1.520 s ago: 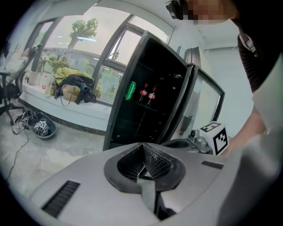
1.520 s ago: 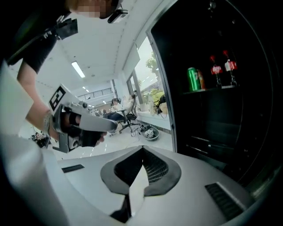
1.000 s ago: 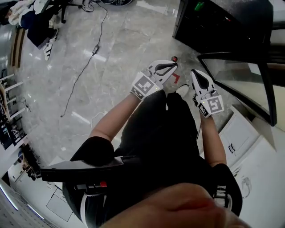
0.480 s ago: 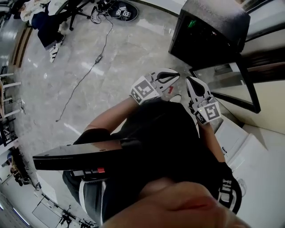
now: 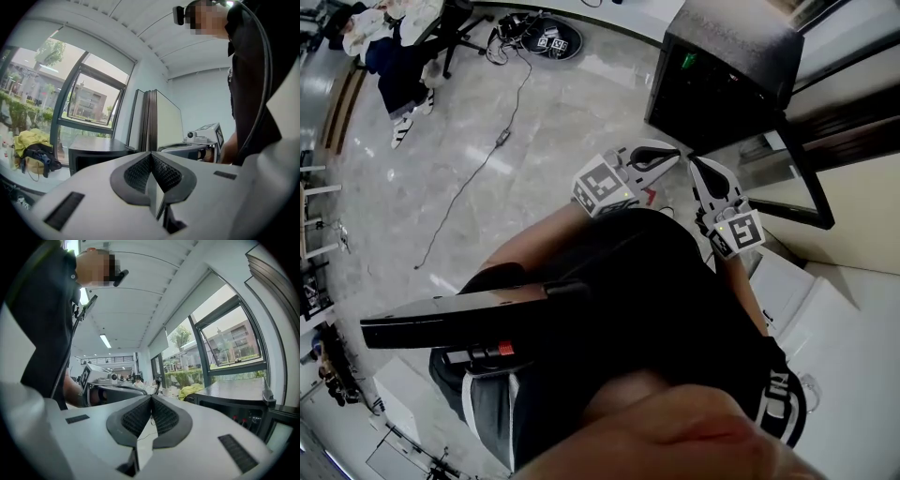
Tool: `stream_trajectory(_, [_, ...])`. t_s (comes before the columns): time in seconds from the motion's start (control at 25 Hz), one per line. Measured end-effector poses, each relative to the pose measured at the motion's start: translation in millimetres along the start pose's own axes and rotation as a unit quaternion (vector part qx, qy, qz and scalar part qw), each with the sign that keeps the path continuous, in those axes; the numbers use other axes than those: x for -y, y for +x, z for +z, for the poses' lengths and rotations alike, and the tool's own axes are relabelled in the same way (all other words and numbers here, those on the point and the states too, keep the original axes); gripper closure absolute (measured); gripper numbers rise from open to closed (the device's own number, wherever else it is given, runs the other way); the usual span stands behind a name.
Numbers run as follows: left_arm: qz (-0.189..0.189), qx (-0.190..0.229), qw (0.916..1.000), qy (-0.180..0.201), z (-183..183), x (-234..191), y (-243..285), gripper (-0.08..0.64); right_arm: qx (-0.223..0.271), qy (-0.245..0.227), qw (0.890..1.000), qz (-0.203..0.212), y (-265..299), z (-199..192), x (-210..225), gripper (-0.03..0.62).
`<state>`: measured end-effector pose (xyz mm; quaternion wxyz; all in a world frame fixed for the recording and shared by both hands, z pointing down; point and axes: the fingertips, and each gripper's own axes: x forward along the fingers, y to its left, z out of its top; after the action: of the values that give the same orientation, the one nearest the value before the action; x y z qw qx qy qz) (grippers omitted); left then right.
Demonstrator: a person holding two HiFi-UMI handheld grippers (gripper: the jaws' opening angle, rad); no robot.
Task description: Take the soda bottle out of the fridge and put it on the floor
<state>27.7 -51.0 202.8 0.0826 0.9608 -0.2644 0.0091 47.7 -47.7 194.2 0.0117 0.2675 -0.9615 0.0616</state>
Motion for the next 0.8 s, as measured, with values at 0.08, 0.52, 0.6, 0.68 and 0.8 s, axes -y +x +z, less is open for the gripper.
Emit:
stream_trajectory(0.08, [-0.001, -0.003, 1.0000, 0.007, 0, 0, 4, 0.555, -0.002, -0.001, 1.000, 0.001, 0, -1, 3, 0.578])
stream_trajectory(0.52, [0.012, -0.004, 0.9997, 0.020, 4, -12, 16, 0.555, 0.013, -0.009, 1.000, -0.010, 3, 8, 16, 0.580])
stream_trajectory(0.6, [0.013, -0.003, 0.9997, 0.020, 5, -12, 17, 0.555, 0.010, -0.012, 1.000, -0.009, 2, 8, 16, 0.580])
stream_trajectory(0.68, [0.015, -0.003, 0.9997, 0.019, 5, -12, 18, 0.555, 0.007, -0.016, 1.000, -0.007, 3, 6, 16, 0.580])
stream_trajectory(0.8, [0.015, -0.004, 0.9997, 0.019, 3, -11, 19, 0.555, 0.020, -0.013, 1.000, -0.002, 4, 7, 15, 0.580])
